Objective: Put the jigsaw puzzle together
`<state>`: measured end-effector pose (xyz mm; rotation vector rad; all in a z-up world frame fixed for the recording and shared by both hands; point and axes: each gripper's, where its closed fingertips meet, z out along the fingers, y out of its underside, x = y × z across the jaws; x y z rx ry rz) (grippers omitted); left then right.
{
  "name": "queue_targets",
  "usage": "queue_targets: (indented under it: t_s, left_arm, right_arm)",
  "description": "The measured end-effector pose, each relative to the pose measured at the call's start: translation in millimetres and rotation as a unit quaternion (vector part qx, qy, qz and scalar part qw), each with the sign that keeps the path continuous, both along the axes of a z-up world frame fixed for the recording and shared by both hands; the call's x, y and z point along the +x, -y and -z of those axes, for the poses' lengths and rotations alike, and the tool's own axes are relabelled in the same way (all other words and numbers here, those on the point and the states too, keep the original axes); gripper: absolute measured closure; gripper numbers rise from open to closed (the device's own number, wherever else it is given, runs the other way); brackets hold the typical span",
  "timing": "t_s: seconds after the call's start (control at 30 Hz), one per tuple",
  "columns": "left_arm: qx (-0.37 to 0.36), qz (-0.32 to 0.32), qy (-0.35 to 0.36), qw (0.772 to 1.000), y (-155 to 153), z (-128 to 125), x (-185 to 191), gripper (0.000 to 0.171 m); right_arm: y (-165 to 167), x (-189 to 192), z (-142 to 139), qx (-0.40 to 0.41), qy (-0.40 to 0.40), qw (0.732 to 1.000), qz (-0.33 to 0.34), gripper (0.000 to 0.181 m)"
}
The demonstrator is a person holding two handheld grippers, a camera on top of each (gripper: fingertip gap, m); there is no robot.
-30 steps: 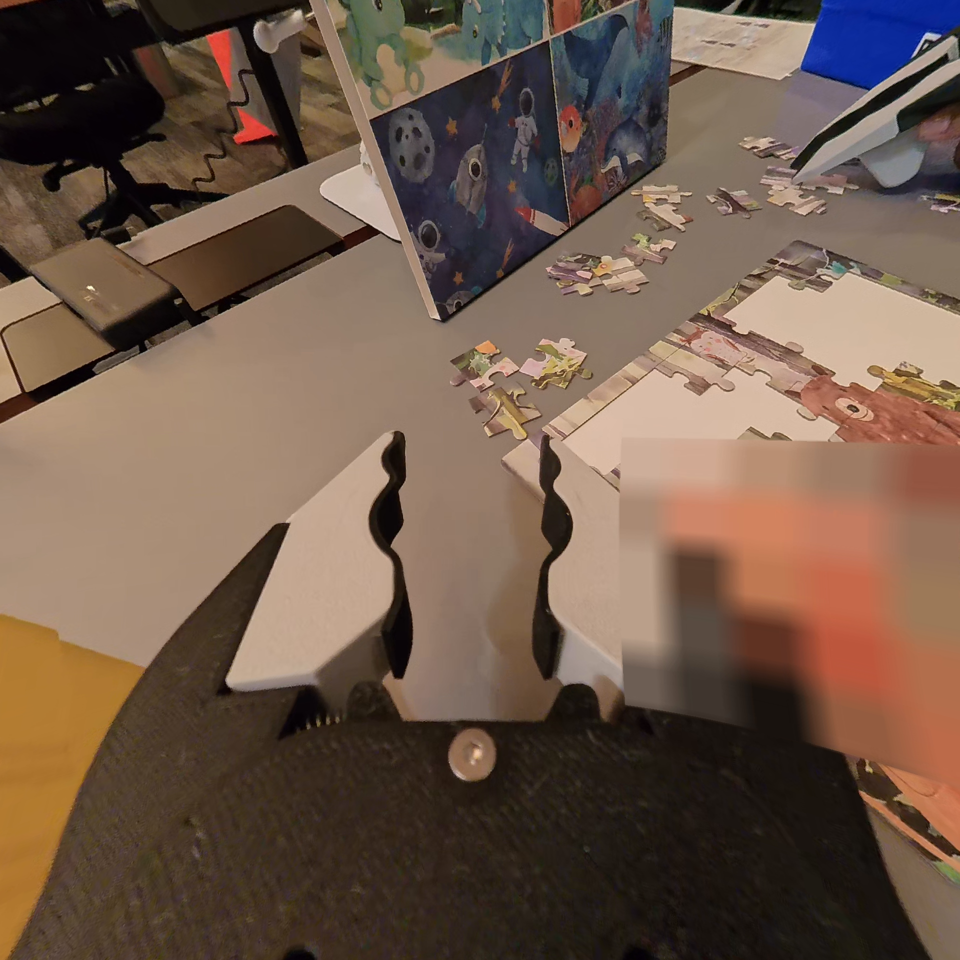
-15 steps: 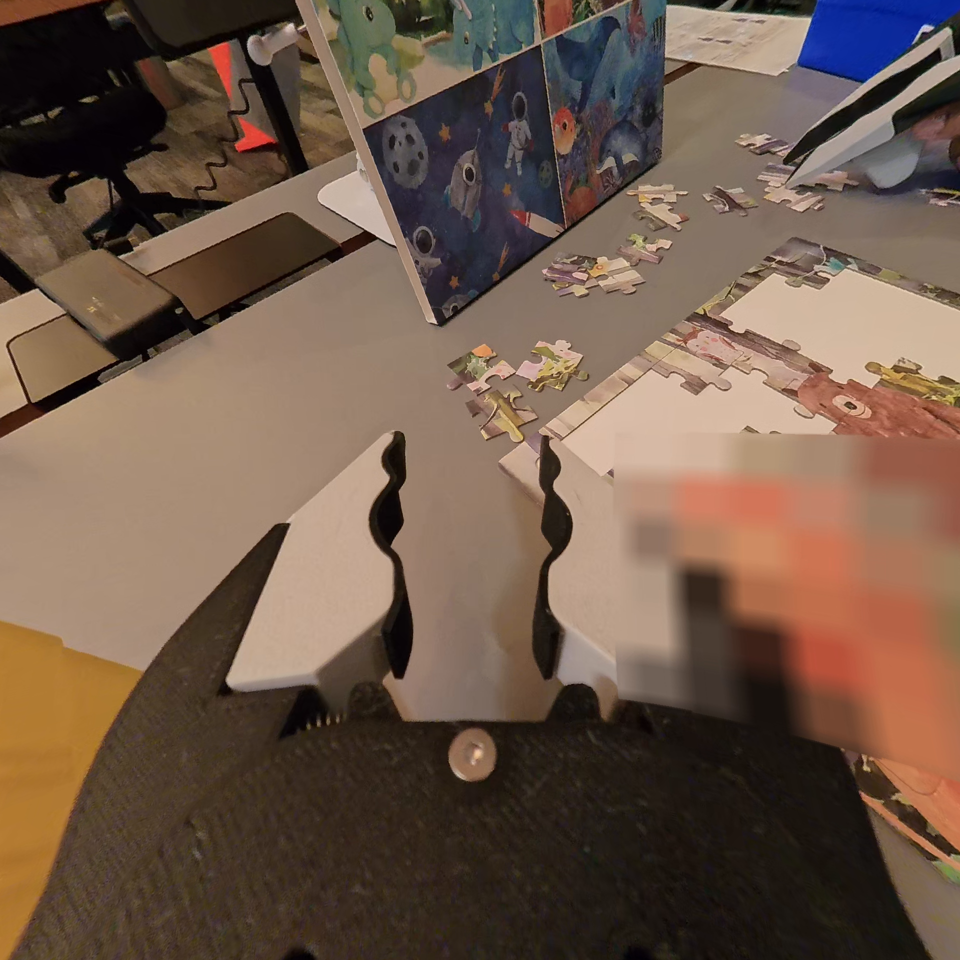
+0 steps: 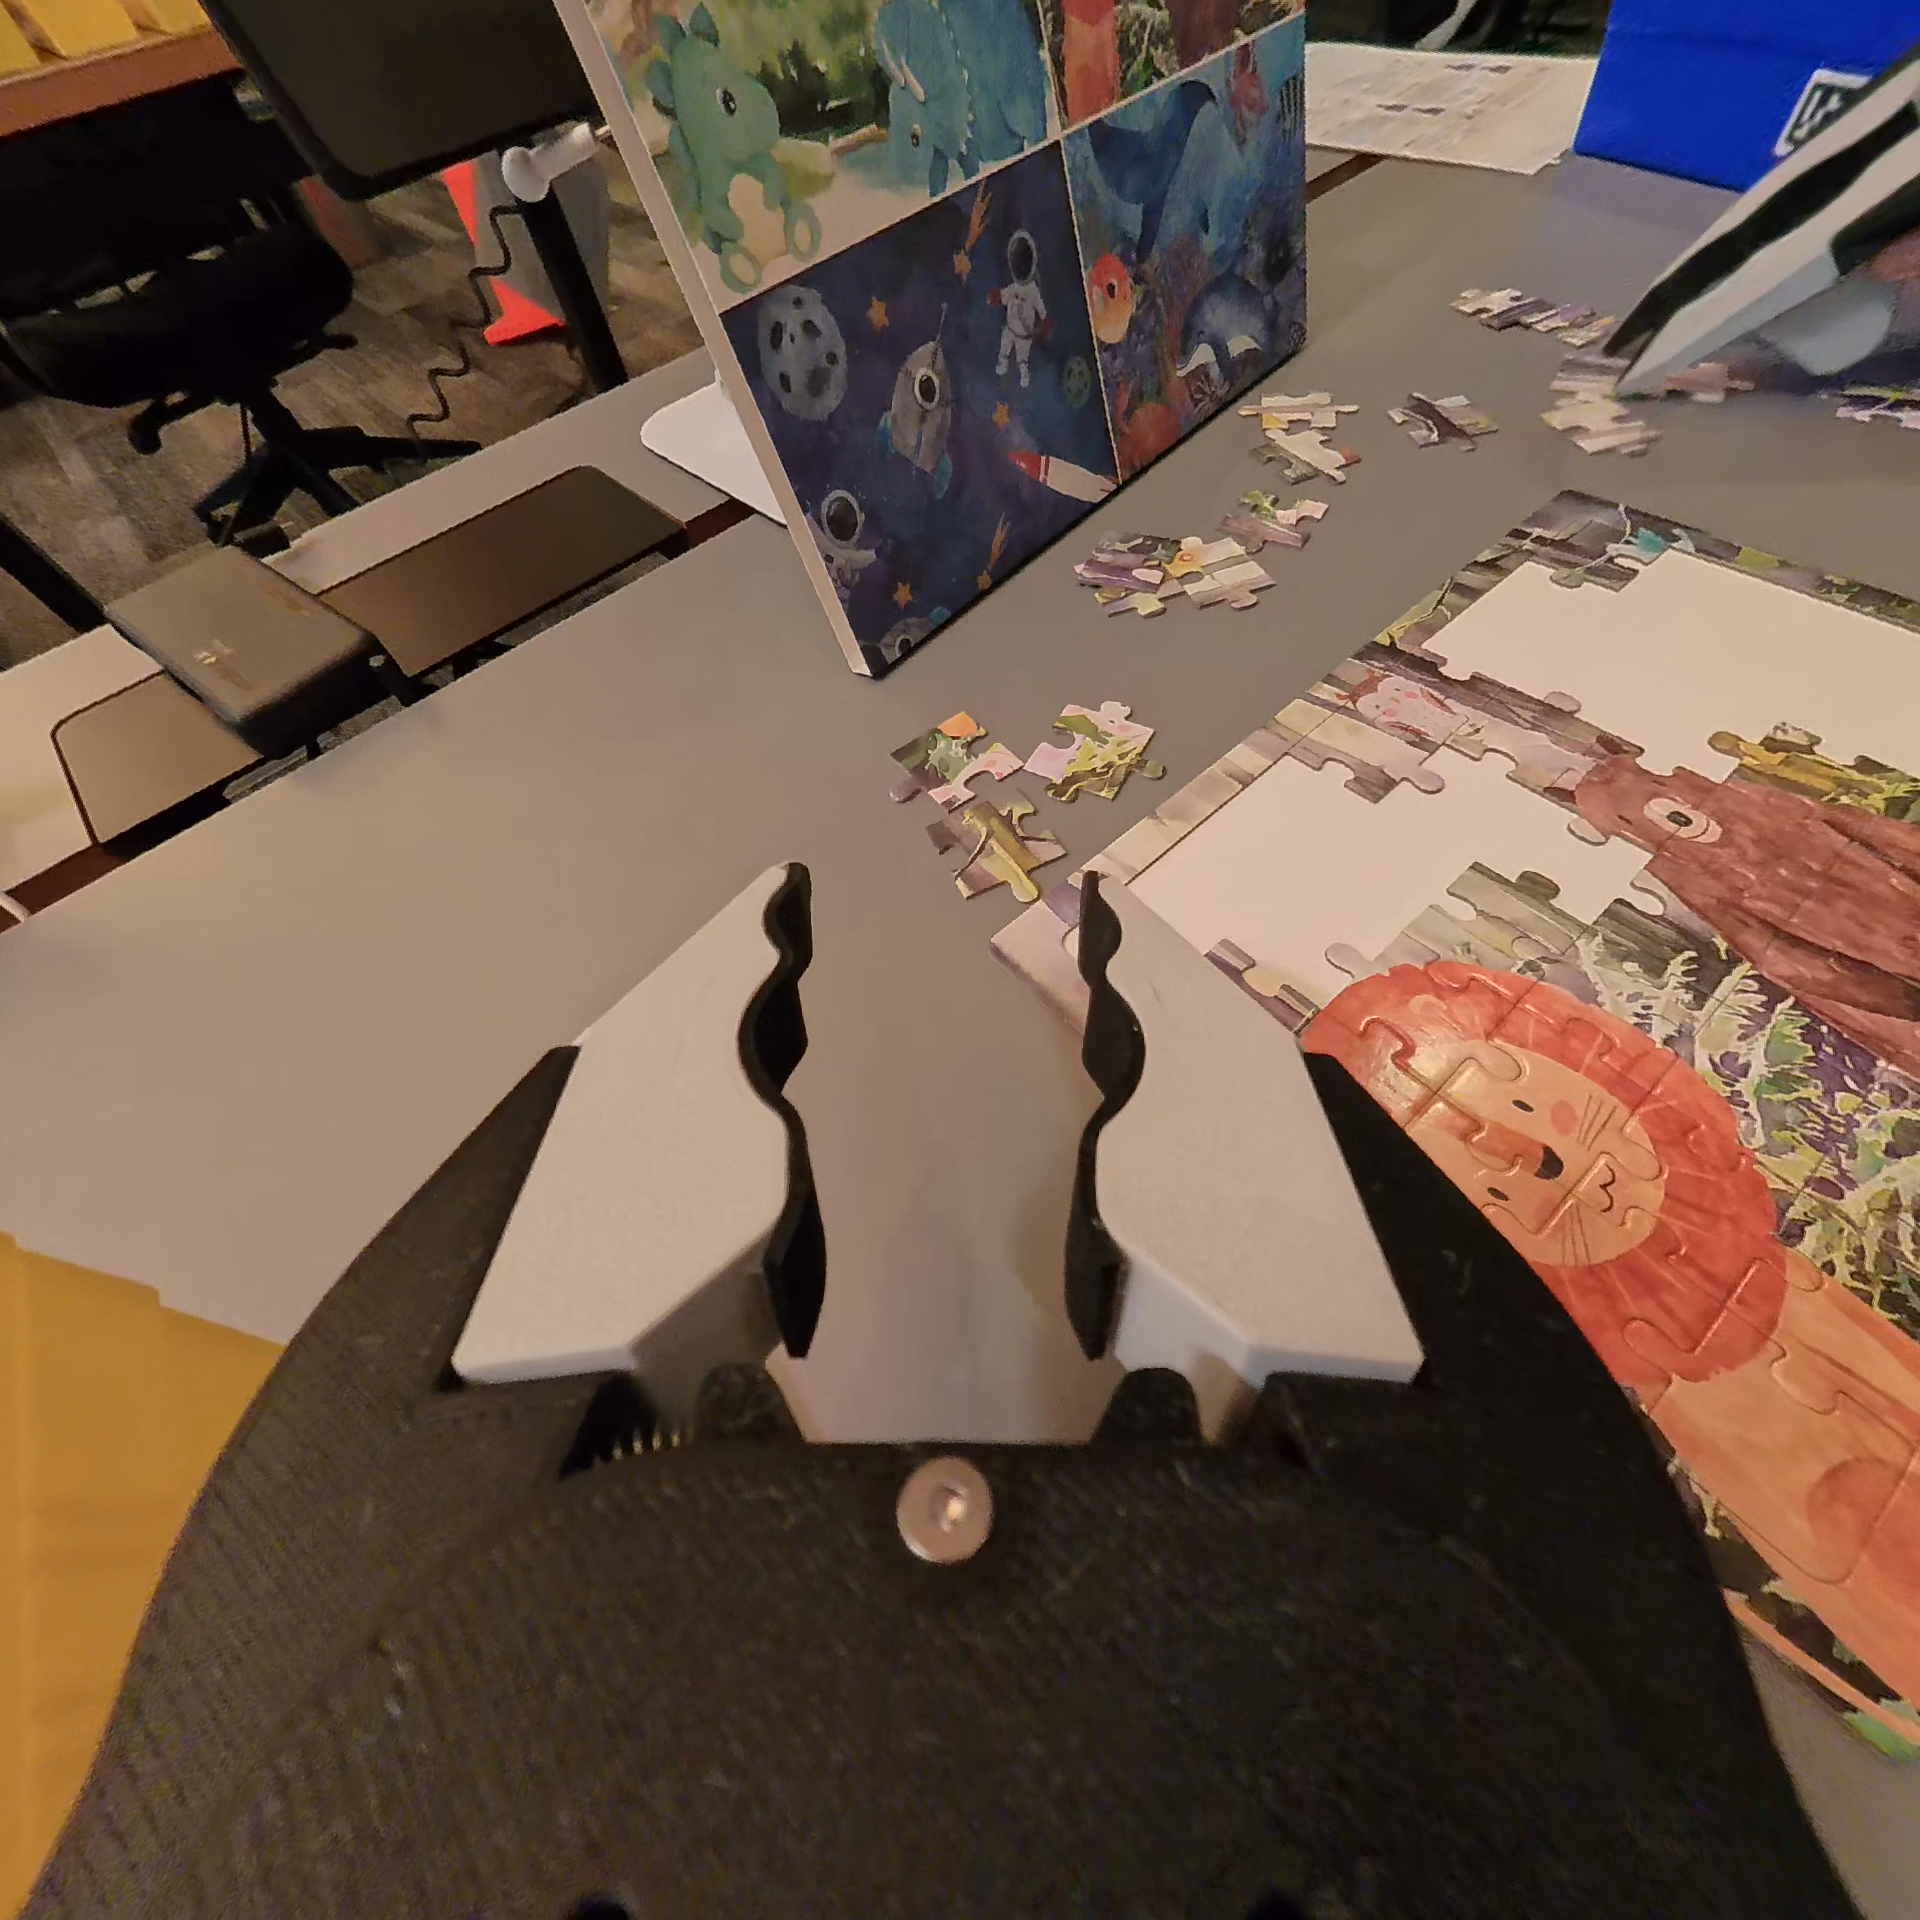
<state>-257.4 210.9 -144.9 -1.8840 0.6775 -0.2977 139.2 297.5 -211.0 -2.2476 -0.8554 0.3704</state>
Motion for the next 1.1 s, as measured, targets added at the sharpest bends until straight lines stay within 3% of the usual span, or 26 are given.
queue_targets:
  t_s: [0.03, 0.07, 0.27, 0.43, 0.6, 0.87, 0.9, 0.93, 1.03, 1.1]
  left_arm:
    - [0.000, 0.000, 0.000, 1.000, 0.1, -0.3, 0.0, 0.121]
    - [0.001, 0.000, 0.001, 1.000, 0.2, -0.5, 0.1, 0.121]
    - [0.000, 0.000, 0.000, 1.000, 0.1, 0.2, -0.1, 0.121]
    - [-0.001, -0.001, -0.001, 1.000, -0.3, 1.0, -0.7, 0.121]
    - [-0.002, -0.002, 0.000, 1.000, -0.5, 1.2, -1.2, 0.121]
    - [0.006, -0.002, 0.002, 1.000, 0.5, -3.0, -0.6, 0.121]
    - [0.008, -0.002, 0.003, 1.000, 0.8, -4.2, -0.5, 0.121]
    - [0.009, -0.002, 0.006, 1.000, 1.2, -5.4, -0.1, 0.121]
    - [0.012, 0.006, 0.036, 0.999, 3.5, -13.2, 7.8, 0.121]
    - [0.014, 0.031, 0.093, 0.995, 8.2, -26.0, 26.4, 0.121]
  right_arm:
    - [5.2, 1.0, -0.4, -0.002, 0.003, 1.000, -0.010, 0.181]
    - [9.1, 2.5, -0.4, -0.002, 0.005, 1.000, -0.017, 0.181]
    - [8.5, 6.7, -3.5, 0.004, -0.024, 1.000, -0.003, 0.143]
    - [4.2, -0.1, 0.8, 0.023, 0.004, 1.000, 0.006, 0.133]
    - [5.9, -3.7, 1.4, 0.018, -0.004, 1.000, 0.016, 0.149]
    - [7.3, -6.3, -2.9, 0.039, 0.022, 0.999, -0.008, 0.150]
    - [8.1, -9.6, -7.4, 0.051, 0.019, 0.998, -0.018, 0.155]
    - [10.7, -15.4, -14.4, 0.066, 0.011, 0.997, -0.037, 0.180]
    - [21.4, -39.1, -44.9, 0.136, -0.014, 0.986, -0.090, 0.181]
    - [24.7, -47.6, -55.9, 0.168, -0.003, 0.981, -0.094, 0.180]
